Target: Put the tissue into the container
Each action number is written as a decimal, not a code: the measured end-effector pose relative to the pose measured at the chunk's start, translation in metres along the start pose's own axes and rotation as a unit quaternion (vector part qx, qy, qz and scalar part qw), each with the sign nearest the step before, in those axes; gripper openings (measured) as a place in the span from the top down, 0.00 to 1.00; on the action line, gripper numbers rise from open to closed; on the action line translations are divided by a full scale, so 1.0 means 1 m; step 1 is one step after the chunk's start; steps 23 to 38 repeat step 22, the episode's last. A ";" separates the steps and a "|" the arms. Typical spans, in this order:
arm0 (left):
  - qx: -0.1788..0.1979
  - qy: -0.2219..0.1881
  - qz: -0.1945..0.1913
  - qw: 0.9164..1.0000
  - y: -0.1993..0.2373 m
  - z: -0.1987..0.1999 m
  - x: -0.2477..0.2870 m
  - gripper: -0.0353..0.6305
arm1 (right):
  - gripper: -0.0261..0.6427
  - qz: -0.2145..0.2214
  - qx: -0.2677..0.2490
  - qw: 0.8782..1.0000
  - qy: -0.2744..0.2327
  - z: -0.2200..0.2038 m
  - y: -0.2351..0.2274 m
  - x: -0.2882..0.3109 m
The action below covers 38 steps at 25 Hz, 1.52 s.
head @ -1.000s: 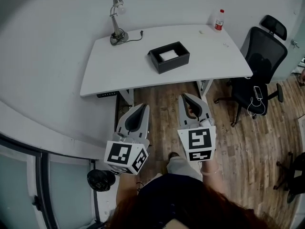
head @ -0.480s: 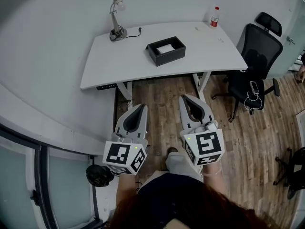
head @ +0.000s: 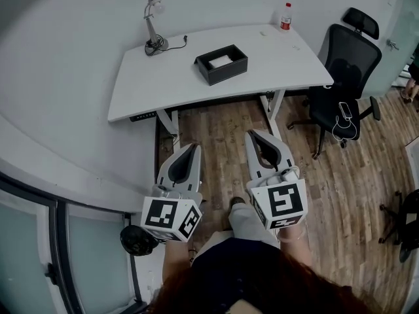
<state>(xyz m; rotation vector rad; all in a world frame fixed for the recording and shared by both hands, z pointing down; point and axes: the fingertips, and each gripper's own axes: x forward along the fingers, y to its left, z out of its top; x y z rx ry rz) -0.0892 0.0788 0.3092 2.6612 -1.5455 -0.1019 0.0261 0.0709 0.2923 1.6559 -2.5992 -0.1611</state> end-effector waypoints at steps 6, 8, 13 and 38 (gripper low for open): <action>-0.004 -0.001 -0.010 1.000 -0.008 -0.001 0.003 0.90 | 0.93 -0.002 -0.012 1.000 0.008 -0.003 -0.002 -0.004; -0.005 -0.001 -0.012 1.000 -0.009 -0.003 0.007 0.90 | 0.93 -0.002 -0.015 1.000 0.011 -0.005 -0.004 -0.003; 0.000 0.002 -0.020 1.000 -0.012 -0.004 0.020 0.90 | 0.93 -0.006 -0.022 1.000 0.006 -0.002 -0.010 0.001; 0.000 0.005 -0.020 1.000 0.001 -0.007 0.050 0.90 | 0.93 -0.003 -0.020 1.000 0.005 -0.004 -0.022 0.025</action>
